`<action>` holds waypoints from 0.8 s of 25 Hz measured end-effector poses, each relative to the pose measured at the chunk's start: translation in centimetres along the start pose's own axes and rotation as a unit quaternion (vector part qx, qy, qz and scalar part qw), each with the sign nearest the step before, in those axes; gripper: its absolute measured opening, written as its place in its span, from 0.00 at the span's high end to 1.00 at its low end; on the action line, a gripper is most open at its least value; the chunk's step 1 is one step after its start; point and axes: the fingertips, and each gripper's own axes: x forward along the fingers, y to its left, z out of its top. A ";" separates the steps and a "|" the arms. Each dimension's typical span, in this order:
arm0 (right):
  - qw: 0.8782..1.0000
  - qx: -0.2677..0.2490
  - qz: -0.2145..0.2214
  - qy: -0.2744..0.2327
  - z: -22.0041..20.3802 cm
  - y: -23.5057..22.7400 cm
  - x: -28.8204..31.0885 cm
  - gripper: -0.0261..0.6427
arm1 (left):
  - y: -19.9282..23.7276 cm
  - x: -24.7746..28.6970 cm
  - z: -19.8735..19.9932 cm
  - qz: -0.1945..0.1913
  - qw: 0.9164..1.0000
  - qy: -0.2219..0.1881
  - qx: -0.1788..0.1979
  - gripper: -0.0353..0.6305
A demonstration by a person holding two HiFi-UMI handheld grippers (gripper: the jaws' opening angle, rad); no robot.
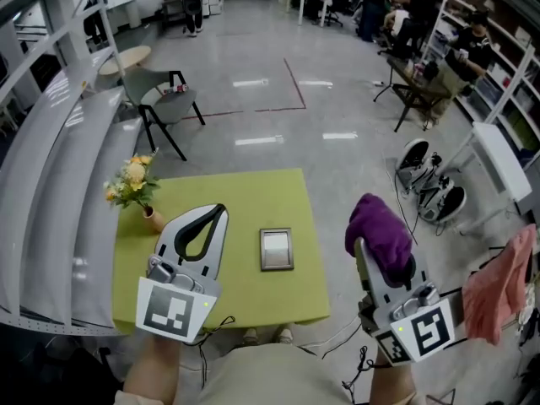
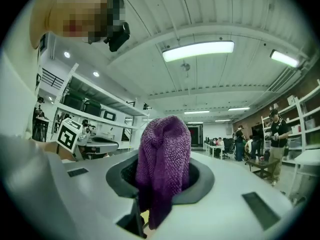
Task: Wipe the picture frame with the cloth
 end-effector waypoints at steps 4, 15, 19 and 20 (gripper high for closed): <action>1.000 -0.006 0.002 -0.019 1.2 0.8 -1.2 0.79 | -1.2 -1.0 0.6 -0.005 1.000 -0.002 -0.004 0.94; 0.999 -0.010 0.019 0.029 -3.1 2.6 -2.1 0.79 | -3.6 -2.0 -1.9 -0.017 1.000 0.018 -0.006 0.94; 0.998 0.005 0.033 0.054 -5.3 2.8 -1.8 0.79 | -4.7 -1.8 -3.3 -0.023 0.999 0.036 -0.007 0.94; 0.998 0.007 0.037 0.059 -5.7 2.9 -1.8 0.79 | -4.9 -1.7 -3.6 -0.025 0.999 0.039 -0.005 0.94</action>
